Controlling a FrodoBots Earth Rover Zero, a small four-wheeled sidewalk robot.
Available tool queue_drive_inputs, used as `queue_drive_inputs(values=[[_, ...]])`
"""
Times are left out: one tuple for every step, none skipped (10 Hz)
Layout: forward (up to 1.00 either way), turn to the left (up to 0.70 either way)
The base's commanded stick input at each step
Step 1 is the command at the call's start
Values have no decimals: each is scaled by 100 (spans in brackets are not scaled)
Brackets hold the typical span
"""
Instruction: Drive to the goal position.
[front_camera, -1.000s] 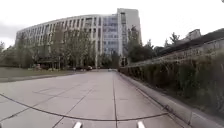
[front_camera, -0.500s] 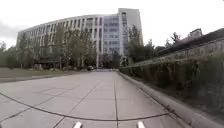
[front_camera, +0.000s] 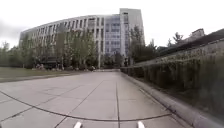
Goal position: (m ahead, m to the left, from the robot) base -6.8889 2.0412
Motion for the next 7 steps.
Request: queue_drive_inputs(values=[[0, 30], [0, 30], [0, 30], [0, 30], [0, 30], [0, 30], [0, 30]])
